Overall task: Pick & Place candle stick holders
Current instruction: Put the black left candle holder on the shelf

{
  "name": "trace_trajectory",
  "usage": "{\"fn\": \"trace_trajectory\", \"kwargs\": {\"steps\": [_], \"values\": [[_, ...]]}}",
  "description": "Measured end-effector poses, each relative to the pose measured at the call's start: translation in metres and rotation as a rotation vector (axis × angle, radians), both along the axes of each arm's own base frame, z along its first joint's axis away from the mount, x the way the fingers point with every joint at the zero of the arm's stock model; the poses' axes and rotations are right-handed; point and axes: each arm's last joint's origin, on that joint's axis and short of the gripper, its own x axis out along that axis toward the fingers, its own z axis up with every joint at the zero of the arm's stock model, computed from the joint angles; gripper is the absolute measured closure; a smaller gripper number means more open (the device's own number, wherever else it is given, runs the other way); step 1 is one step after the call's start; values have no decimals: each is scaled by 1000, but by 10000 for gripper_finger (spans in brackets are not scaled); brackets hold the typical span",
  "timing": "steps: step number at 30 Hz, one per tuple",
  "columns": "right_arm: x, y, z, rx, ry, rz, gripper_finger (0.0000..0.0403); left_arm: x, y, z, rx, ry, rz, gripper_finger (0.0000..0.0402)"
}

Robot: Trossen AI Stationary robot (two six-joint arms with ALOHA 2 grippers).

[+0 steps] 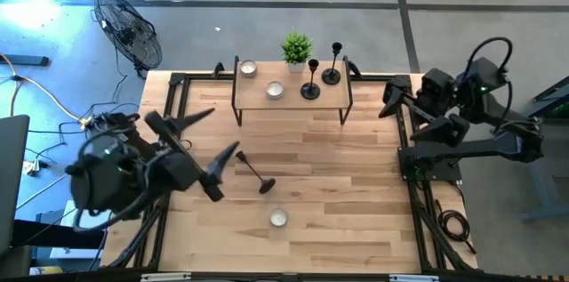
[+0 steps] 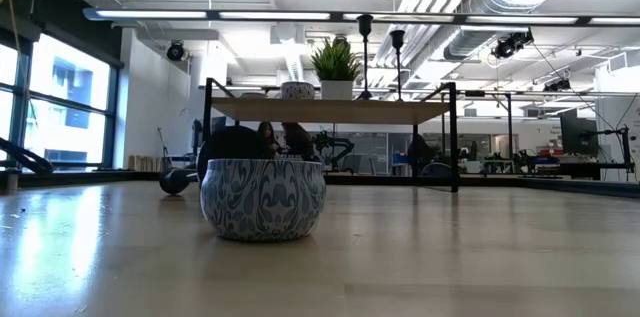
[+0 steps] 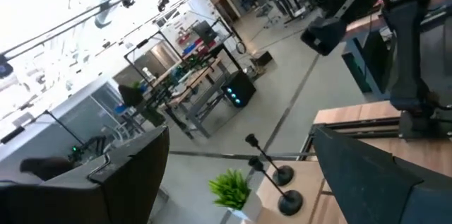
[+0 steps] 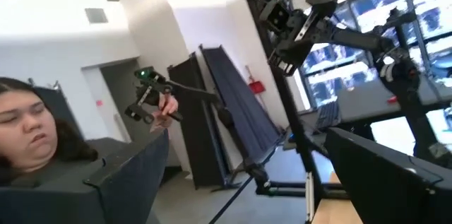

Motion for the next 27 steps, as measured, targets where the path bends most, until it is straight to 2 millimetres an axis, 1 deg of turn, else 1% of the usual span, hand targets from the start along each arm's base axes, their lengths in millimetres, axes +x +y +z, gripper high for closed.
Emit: {"fn": "trace_trajectory", "kwargs": {"steps": [8,10,12,15,18,21,25,27], "values": [[0,-1,1,17,-7,-45,27,-27,29,11,31,30,-1,56],[1,-2,0,24,-3,-62,27,-32,34,12,30,29,2,63],[1,-2,1,31,-5,-76,27,-35,38,13,26,24,1,82],[1,-2,1,32,-6,-80,27,-41,42,15,6,5,-5,123],[1,-3,0,40,-2,-101,27,-52,43,17,-7,-7,-44,170],[2,-4,0,49,-2,-132,27,-59,41,18,-10,-9,-71,210],[4,-5,0,42,-8,-170,27,-69,35,19,-13,-11,-133,247],[6,-6,-1,50,-6,-196,27,-76,37,22,-32,-26,-158,257]]}}
